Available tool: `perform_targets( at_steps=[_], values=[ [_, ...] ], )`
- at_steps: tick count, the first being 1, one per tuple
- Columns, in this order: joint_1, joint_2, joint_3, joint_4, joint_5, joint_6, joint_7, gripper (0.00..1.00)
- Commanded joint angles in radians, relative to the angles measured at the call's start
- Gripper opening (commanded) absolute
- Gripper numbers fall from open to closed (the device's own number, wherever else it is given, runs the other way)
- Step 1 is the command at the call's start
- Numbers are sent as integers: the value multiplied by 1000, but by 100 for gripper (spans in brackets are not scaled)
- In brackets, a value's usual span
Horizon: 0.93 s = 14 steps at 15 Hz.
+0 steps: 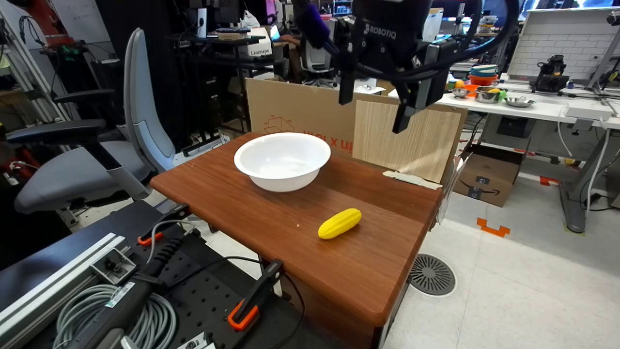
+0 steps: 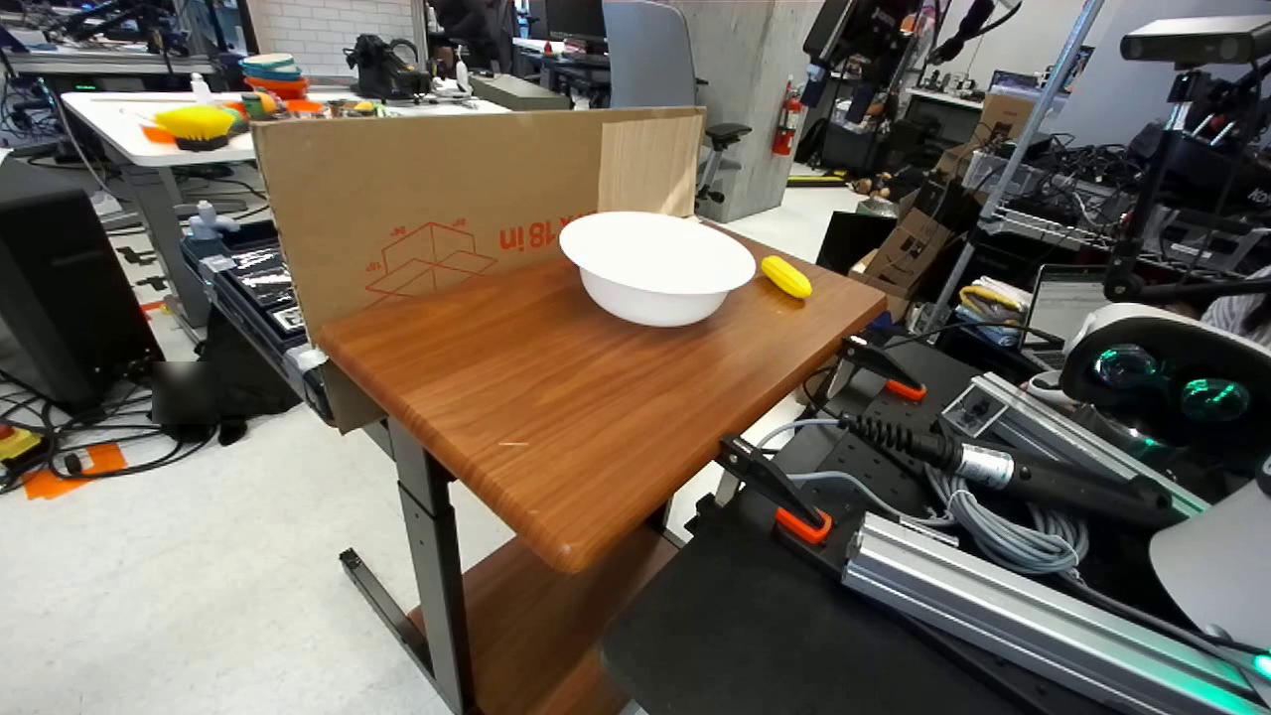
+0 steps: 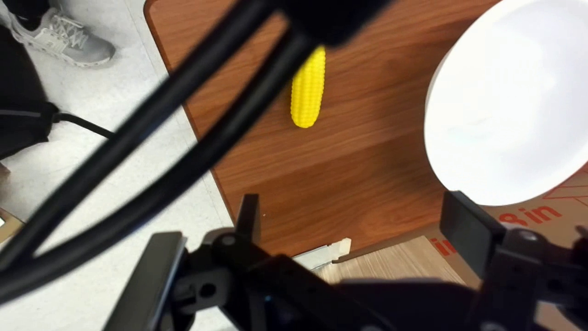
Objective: Pick the corn on the table and put it in the bowl
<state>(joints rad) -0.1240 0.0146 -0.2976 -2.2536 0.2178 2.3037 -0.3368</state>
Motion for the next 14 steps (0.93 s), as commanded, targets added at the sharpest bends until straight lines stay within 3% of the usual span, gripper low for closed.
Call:
perform_targets(
  at_steps=[1,8,14],
  values=[
    [-29,63,45,33,-27,0,30,100],
    [-15,127,102,3,-171,34,117,100],
    [-18,215,85,-3,-352,53,257,100]
  ],
)
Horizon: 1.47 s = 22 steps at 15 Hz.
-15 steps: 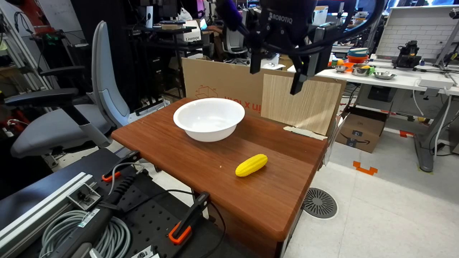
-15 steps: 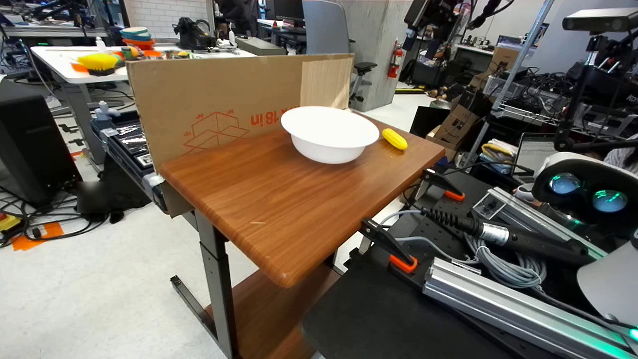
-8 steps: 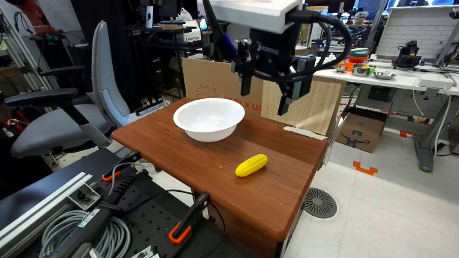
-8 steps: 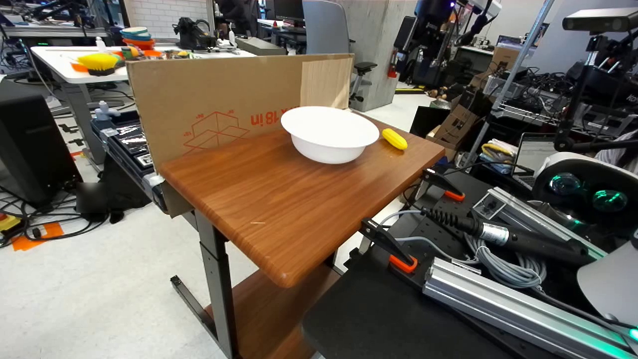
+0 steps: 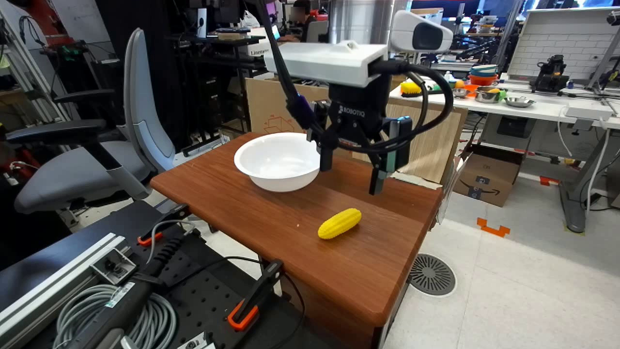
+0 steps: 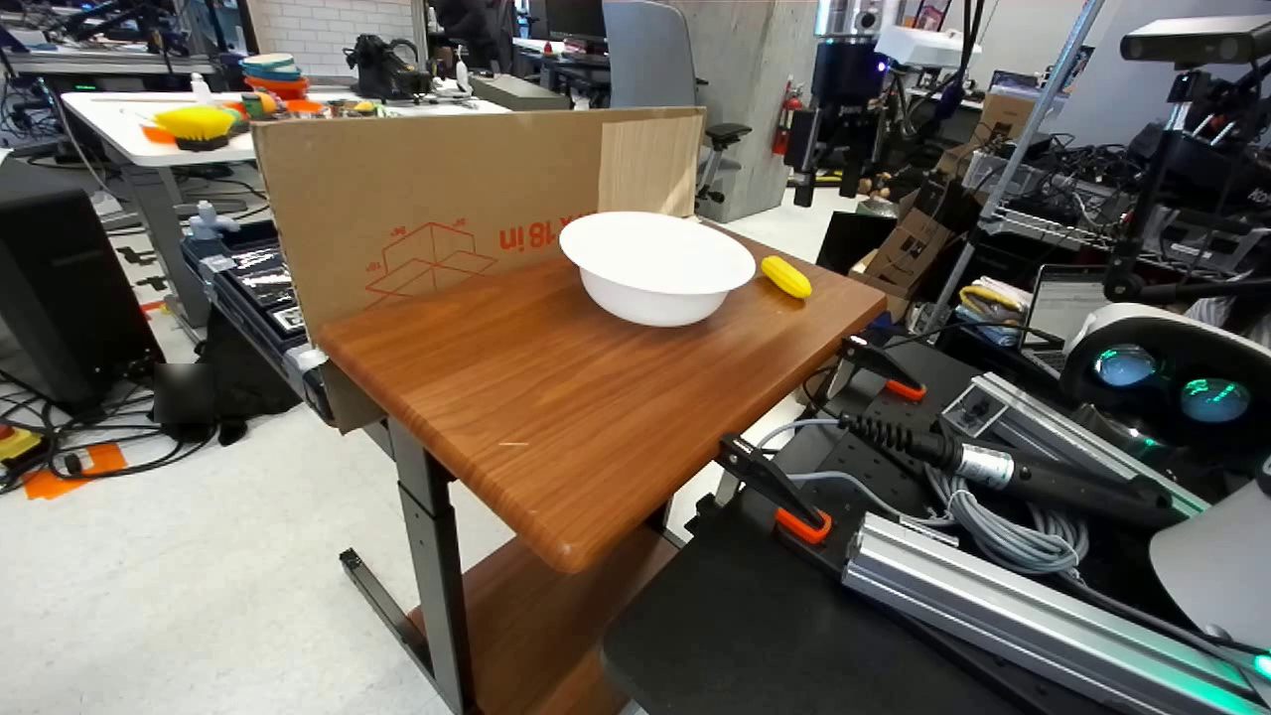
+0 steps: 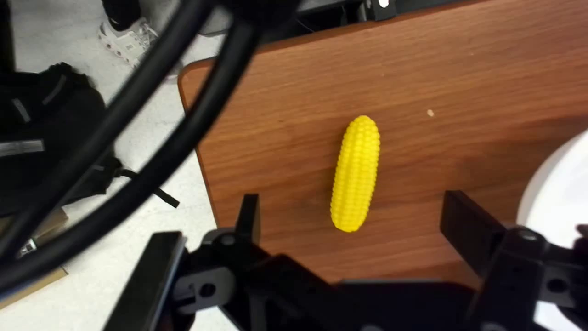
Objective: Pick the corn on the table and put it in the bowl
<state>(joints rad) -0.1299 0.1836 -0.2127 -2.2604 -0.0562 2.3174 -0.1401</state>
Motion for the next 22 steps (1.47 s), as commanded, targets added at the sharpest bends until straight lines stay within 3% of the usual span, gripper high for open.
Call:
perform_targets(
  at_steps=[1,10,15,16,17,19,22],
  values=[
    [-10,61,-1,5,-95,46,76,100],
    [24,169,23,17,-148,163,153,100],
    [34,211,1,25,-180,202,191,100],
    [33,216,-4,24,-186,210,198,95],
    [33,221,-8,25,-194,212,203,72],
    [31,228,-14,28,-197,216,210,68],
    [30,233,-17,32,-193,219,212,44]
  ],
)
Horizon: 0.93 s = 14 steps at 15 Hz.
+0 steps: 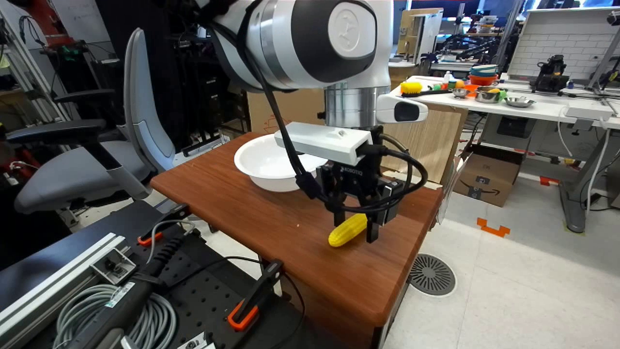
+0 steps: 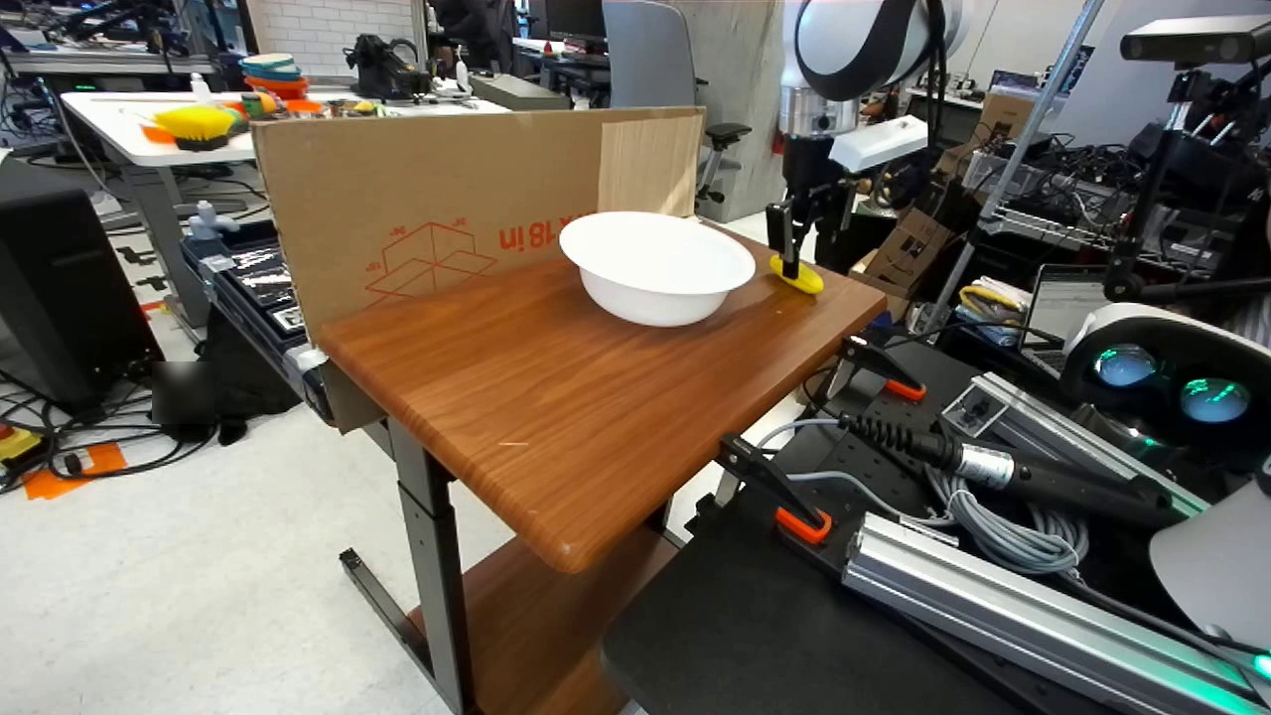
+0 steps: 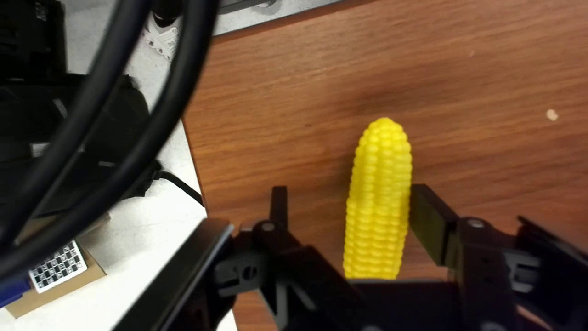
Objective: Pick the corn on the table and put it in the bowl
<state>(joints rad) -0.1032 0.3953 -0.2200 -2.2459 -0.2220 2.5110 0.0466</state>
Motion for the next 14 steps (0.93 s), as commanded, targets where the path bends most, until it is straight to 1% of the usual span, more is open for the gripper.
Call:
perform_targets(
  at_steps=[1,4,5,8,10,12,14],
  values=[
    [3,20,-10,18,-25,26,25,38],
    [0,11,-4,17,-16,29,17,14],
    [-2,9,-2,18,-11,28,14,8],
    [-8,4,3,25,1,27,9,6],
    [-10,-5,6,27,8,20,5,7],
    [-7,-54,20,12,20,24,-8,7],
    [-2,-132,47,-20,38,29,-29,7]
  ],
)
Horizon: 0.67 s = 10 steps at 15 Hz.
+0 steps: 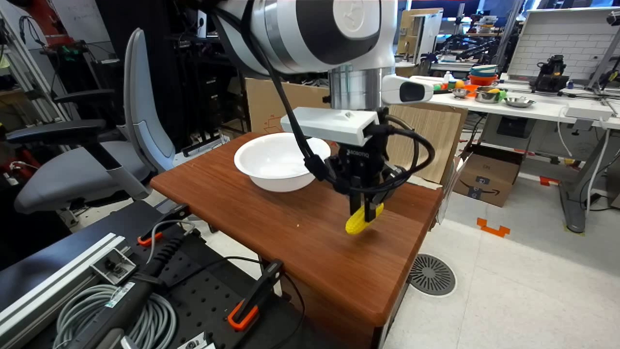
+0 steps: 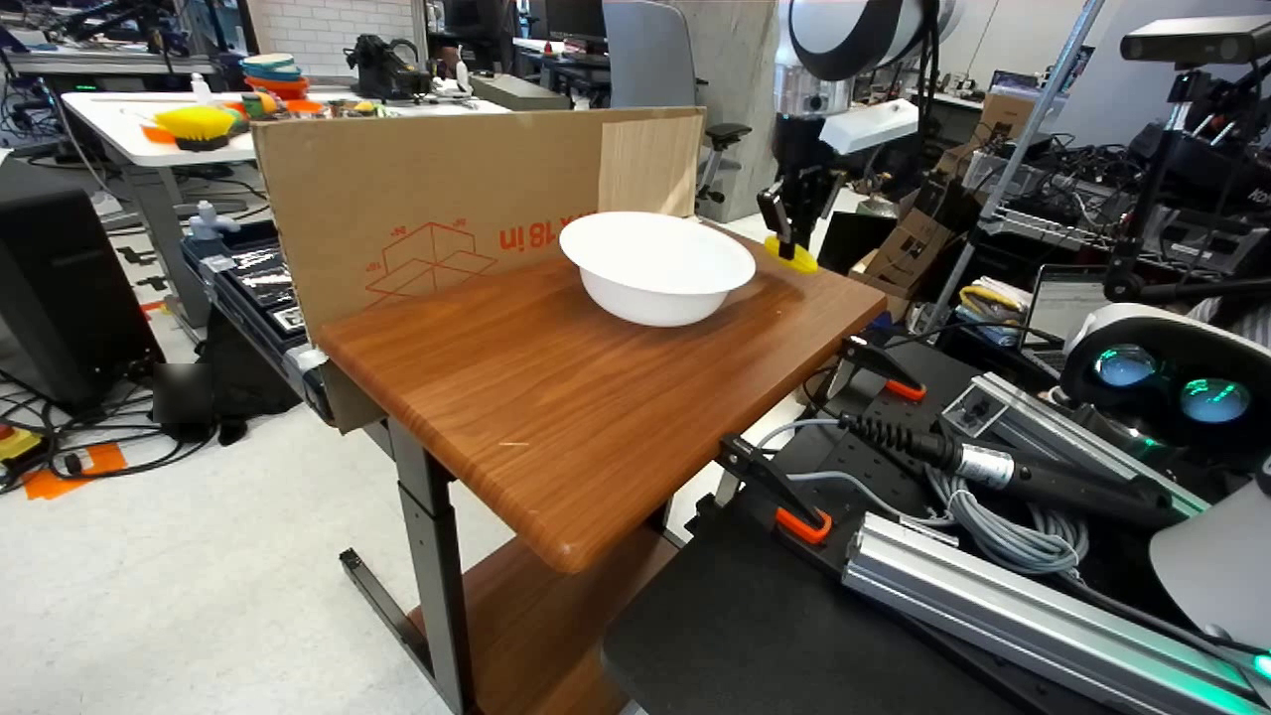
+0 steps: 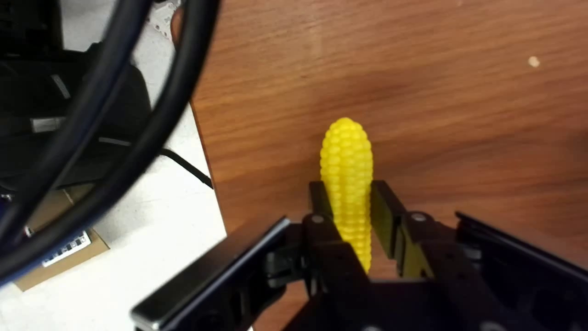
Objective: Pick the corn on the table and put it in the bowl
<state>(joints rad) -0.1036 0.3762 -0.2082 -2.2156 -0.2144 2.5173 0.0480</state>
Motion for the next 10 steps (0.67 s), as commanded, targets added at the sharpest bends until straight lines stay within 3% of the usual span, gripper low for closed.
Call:
perform_targets(
  at_steps=[1,6,10],
  values=[
    [2,-172,56,-79,41,36,-49,7],
    [36,-407,164,-199,143,80,-159,7],
    [99,-472,209,-252,232,66,-208,7]
  ],
)
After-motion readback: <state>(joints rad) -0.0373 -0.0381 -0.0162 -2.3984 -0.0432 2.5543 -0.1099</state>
